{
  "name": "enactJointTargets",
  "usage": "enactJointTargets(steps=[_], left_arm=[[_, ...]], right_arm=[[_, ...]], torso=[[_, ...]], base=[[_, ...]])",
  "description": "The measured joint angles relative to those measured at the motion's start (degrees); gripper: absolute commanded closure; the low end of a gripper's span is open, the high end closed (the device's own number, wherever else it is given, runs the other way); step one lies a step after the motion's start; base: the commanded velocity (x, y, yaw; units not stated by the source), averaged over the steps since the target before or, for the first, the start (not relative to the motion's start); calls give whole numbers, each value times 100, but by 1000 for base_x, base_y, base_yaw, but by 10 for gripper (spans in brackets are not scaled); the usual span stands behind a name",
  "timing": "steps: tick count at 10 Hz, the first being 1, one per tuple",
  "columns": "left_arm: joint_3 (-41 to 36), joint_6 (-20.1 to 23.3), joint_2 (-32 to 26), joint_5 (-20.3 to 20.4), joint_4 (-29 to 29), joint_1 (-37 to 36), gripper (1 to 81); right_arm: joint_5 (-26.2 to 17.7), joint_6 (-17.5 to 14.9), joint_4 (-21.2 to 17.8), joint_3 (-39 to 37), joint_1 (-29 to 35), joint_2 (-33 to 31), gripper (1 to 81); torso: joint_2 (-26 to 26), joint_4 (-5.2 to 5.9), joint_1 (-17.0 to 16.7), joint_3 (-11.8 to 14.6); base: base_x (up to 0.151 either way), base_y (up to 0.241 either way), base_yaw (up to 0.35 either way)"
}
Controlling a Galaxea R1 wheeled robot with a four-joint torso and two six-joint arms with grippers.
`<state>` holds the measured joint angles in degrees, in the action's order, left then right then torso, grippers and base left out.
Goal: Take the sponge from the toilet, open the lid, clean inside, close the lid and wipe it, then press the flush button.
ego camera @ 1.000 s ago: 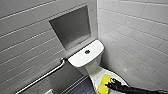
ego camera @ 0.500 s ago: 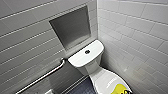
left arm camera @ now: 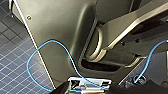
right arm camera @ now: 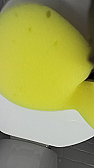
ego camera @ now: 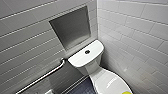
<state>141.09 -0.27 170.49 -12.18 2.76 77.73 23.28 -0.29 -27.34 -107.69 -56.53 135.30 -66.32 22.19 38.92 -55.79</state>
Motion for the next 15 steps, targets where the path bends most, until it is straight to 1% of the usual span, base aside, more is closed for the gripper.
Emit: enactJointTargets(steps=[4,5,7,9,10,11,14,15], left_arm=[[2,0,-56,-2,-1,0,10],[0,0,-65,-2,-1,0,10],[0,0,-63,0,0,0,10],[0,0,-45,-2,0,0,10],[-2,0,-28,-2,0,0,10],[-5,0,-17,-2,0,0,10],[-5,0,-17,0,0,0,10],[-5,2,-17,0,0,0,10]], right_arm=[[817,196,87,229,-848,-339,811],[883,238,100,256,-1051,-413,811],[833,277,102,466,-1303,-639,811],[835,272,160,1042,-1230,-746,811],[747,268,213,1282,-1108,-730,811],[562,246,257,1375,-926,-672,811],[9,177,310,1384,-374,-339,811],[-250,161,321,1370,-234,-208,811]], torso=[[-2,0,0,0],[-2,0,0,0],[-2,0,0,0],[-2,0,0,0],[-2,0,0,2],[-2,0,0,0],[-2,0,0,2],[-2,0,0,2]], base=[[0,0,0],[0,0,0],[0,0,0],[0,0,0],[0,0,0],[0,0,0],[0,0,0],[0,0,0]])
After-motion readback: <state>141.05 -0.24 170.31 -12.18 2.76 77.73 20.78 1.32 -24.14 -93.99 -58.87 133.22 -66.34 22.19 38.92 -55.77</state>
